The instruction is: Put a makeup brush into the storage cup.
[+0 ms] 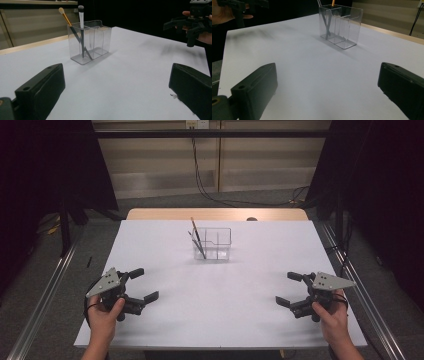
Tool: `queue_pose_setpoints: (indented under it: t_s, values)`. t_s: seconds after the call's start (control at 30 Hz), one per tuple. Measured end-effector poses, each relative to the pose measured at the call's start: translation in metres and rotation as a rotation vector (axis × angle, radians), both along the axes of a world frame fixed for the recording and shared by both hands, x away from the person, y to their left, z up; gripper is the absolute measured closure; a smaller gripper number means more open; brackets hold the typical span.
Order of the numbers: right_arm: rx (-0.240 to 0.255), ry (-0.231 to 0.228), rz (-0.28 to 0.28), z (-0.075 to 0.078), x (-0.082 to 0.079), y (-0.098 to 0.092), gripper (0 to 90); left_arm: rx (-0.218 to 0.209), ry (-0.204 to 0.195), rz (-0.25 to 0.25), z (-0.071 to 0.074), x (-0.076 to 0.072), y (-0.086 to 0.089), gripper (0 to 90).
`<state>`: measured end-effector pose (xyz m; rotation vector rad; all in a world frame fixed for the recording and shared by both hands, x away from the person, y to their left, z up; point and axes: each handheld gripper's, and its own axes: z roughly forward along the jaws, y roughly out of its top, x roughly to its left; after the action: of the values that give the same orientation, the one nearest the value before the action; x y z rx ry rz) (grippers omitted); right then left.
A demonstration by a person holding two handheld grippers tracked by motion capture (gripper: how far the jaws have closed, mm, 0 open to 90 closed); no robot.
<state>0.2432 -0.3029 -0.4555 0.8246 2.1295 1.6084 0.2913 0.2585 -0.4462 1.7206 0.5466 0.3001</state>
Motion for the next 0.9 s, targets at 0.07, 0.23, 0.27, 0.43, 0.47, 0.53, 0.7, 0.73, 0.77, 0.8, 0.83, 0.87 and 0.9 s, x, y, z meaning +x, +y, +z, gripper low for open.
queue_pose_setpoints:
  t_s: [0.07, 0.23, 0.27, 0.43, 0.47, 0.53, 0.7, 0.73, 0.77, 0.8, 0.83, 0.87, 0.9]
  values:
    - [-0.001, 0.000, -0.001, 0.0000, 0.0000, -0.0001, 2.0, 0.001, -0.001, 0.003, -0.0002, -0.0007, 0.0009, 0.4]
    - [-0.007, -0.003, -0.001, -0.0003, -0.0001, 0.0001, 2.0, 0.002, 0.001, 0.008, -0.0018, -0.0031, 0.0041, 0.5]
    - [-0.006, -0.001, 0.001, -0.0005, 0.0000, 0.0002, 2.0, 0.000, 0.002, 0.013, -0.0022, -0.0035, 0.0048, 0.5]
    - [-0.012, -0.001, 0.002, -0.0006, -0.0004, 0.0008, 2.0, 0.001, 0.008, 0.015, -0.0042, -0.0051, 0.0075, 0.7]
    - [-0.013, -0.001, 0.003, -0.0006, -0.0005, 0.0008, 2.0, 0.006, 0.004, 0.016, -0.0045, -0.0055, 0.0082, 0.7]
    - [-0.015, -0.001, 0.005, -0.0006, -0.0006, 0.0009, 2.0, 0.001, 0.010, 0.017, -0.0056, -0.0061, 0.0085, 0.7]
    - [-0.021, -0.002, 0.006, -0.0007, -0.0007, 0.0007, 2.0, 0.007, 0.019, 0.019, -0.0073, -0.0078, 0.0101, 0.7]
    - [-0.021, -0.003, 0.006, -0.0006, -0.0007, 0.0005, 2.0, 0.004, 0.020, 0.021, -0.0073, -0.0082, 0.0100, 0.7]
    - [-0.021, -0.002, 0.005, -0.0007, -0.0008, 0.0003, 2.0, 0.001, 0.019, 0.020, -0.0073, -0.0083, 0.0098, 0.7]
    - [-0.020, -0.002, 0.003, -0.0008, -0.0009, 0.0002, 2.0, 0.005, 0.018, 0.020, -0.0070, -0.0084, 0.0096, 0.7]
    - [-0.020, -0.003, 0.003, -0.0008, -0.0010, 0.0001, 2.0, 0.012, 0.013, 0.025, -0.0065, -0.0087, 0.0092, 0.7]
    - [-0.020, -0.003, 0.003, -0.0007, -0.0011, 0.0000, 2.0, 0.010, 0.014, 0.024, -0.0064, -0.0087, 0.0091, 0.7]
    - [-0.022, -0.003, 0.001, -0.0006, -0.0013, -0.0001, 2.1, 0.008, 0.015, 0.023, -0.0064, -0.0086, 0.0091, 0.7]
